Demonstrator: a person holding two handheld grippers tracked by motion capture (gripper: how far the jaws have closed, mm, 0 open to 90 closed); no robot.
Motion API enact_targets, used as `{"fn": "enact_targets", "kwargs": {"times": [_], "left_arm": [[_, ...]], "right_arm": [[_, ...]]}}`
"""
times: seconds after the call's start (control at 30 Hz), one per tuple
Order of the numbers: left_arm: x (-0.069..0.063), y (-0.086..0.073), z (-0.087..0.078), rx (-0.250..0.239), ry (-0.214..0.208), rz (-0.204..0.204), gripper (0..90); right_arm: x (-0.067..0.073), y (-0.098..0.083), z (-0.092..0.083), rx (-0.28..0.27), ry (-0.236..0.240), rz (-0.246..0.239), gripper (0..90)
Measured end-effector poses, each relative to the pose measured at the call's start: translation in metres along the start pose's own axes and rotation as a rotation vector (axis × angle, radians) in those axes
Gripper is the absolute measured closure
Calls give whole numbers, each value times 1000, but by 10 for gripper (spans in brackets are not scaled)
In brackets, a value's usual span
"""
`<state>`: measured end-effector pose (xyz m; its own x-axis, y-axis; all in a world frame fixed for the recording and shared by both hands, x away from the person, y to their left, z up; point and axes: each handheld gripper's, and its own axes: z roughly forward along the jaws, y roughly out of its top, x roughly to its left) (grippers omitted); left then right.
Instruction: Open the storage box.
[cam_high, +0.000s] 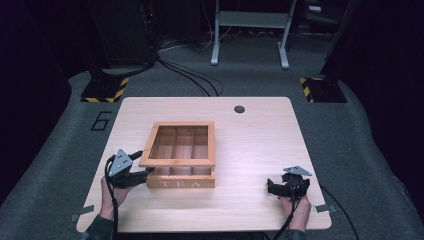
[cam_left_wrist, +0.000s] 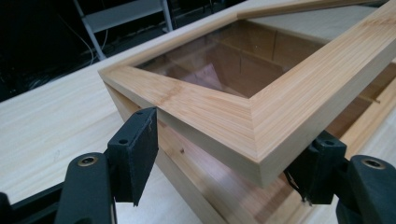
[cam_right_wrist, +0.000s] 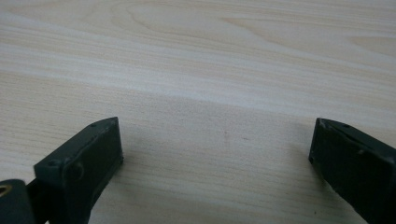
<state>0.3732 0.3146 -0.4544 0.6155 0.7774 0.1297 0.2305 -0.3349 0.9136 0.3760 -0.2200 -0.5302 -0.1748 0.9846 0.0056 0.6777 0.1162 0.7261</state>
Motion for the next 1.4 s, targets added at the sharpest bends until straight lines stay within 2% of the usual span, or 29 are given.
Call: {"fn": "enact_targets", "kwargs": {"times": [0.23,0.5,0.77,1.03,1.1,1.27,1.4], "left_arm": [[5,13,3,-14,19,36,330],[11,21,5,-34,19,47,354],[18,42,2,-43,32,77,408],[28,56,2,-39,14,67,445],[31,59,3,-37,5,53,449],[34,63,3,-31,3,42,455],[36,68,3,-32,10,31,497]], "right_arm": [[0,0,0,0,1,0,19],[-1,0,0,0,4,1,24],[-1,0,0,0,4,1,24],[-1,0,0,-1,4,1,24],[-1,0,0,-1,4,2,24],[-1,0,-1,5,4,0,24],[-1,0,-1,5,3,1,26]]}}
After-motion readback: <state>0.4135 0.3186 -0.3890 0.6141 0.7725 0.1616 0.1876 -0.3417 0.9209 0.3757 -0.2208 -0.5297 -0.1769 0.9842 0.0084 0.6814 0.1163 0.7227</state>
